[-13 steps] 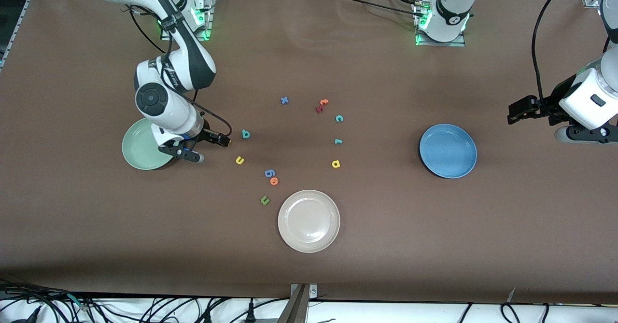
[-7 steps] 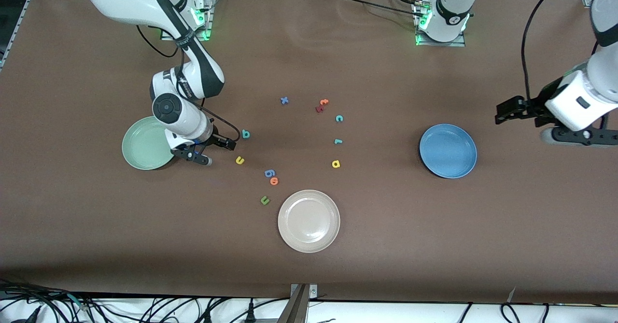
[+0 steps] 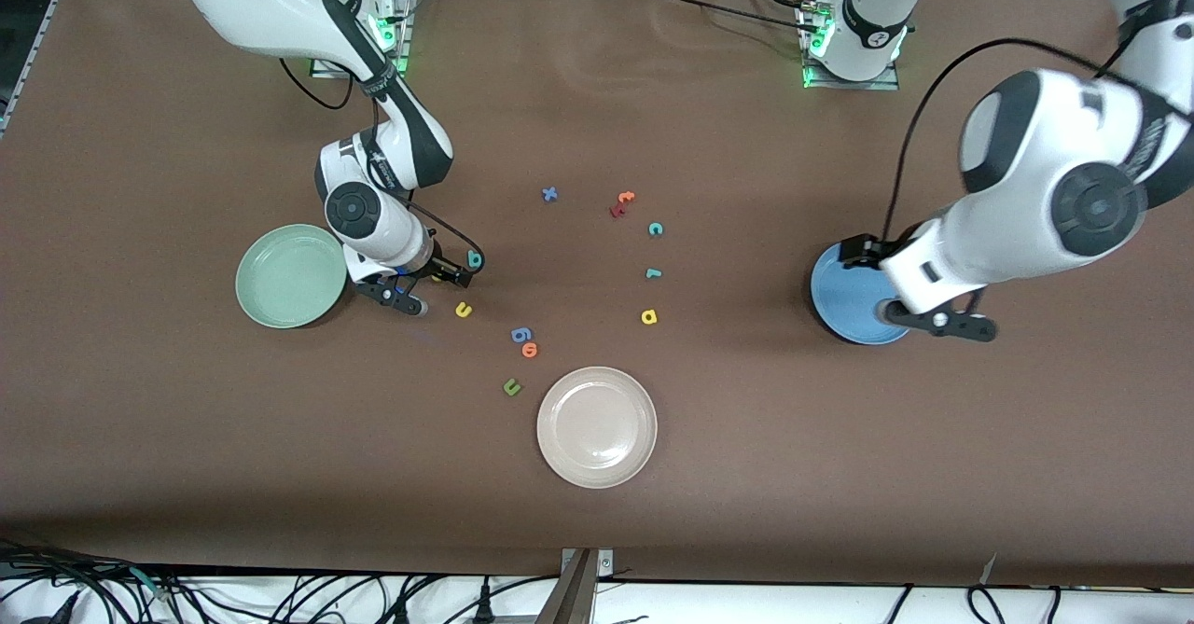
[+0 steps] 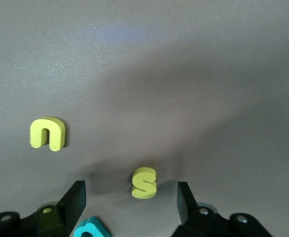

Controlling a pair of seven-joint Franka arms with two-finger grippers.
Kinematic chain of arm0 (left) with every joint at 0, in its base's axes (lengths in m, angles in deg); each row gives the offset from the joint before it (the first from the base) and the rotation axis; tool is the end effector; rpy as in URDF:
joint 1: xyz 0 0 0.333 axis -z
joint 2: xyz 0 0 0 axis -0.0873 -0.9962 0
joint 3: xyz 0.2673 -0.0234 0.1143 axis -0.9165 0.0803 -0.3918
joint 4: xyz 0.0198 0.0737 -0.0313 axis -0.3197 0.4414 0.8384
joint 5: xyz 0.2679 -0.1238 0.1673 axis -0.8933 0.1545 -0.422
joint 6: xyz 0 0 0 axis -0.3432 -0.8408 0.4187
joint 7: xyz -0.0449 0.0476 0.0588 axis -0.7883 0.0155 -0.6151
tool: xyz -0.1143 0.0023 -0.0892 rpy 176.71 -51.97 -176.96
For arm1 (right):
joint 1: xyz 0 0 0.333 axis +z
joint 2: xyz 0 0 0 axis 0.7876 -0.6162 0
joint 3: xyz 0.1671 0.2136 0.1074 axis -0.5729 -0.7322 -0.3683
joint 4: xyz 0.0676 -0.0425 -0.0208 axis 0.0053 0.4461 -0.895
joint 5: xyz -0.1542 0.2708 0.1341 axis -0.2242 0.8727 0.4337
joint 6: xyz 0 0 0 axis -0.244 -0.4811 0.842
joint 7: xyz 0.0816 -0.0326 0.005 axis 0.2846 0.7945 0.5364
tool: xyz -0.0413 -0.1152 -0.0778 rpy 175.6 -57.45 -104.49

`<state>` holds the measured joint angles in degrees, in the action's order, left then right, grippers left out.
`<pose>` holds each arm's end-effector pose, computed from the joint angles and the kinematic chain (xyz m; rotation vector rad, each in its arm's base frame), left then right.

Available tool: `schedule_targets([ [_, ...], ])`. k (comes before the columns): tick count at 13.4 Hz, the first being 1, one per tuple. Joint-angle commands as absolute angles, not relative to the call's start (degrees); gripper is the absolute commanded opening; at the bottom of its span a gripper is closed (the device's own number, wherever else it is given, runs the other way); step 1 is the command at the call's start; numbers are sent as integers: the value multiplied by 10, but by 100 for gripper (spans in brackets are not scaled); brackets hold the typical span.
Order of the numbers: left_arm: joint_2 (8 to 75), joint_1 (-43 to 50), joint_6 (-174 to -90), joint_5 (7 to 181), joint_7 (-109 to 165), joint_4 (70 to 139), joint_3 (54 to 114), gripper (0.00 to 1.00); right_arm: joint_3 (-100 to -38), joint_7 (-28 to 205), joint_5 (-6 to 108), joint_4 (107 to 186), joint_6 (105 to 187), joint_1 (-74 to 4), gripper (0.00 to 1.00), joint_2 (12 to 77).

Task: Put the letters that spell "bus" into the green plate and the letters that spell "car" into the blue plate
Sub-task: 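Grasp the yellow s with the right gripper while the left gripper reaches letters, then carry the yellow s onto the green plate with the right gripper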

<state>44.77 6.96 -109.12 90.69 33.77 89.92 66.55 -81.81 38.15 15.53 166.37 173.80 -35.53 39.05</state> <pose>0.5607 -0.1412 0.3925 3.0280 -0.2874 -0.3667 0.4901 0.2202 0.1633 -3.0514 0.6252 0.1636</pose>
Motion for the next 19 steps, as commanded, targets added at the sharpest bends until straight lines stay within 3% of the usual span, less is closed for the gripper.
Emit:
schedule_targets([
  [1, 407, 81, -1133, 960, 350, 879, 661, 100, -818, 373, 159, 1671, 1751, -353, 77, 391],
  [10, 313, 167, -1194, 956, 337, 868, 660, 100, -814, 375, 152, 1677, 1746, -353, 64, 391],
  [17, 284, 246, -1286, 932, 202, 867, 659, 100, -812, 375, 151, 1679, 1746, -354, 15, 390],
  [19, 281, 246, -1287, 924, 201, 867, 660, 100, -812, 375, 151, 1679, 1746, -354, 8, 390],
])
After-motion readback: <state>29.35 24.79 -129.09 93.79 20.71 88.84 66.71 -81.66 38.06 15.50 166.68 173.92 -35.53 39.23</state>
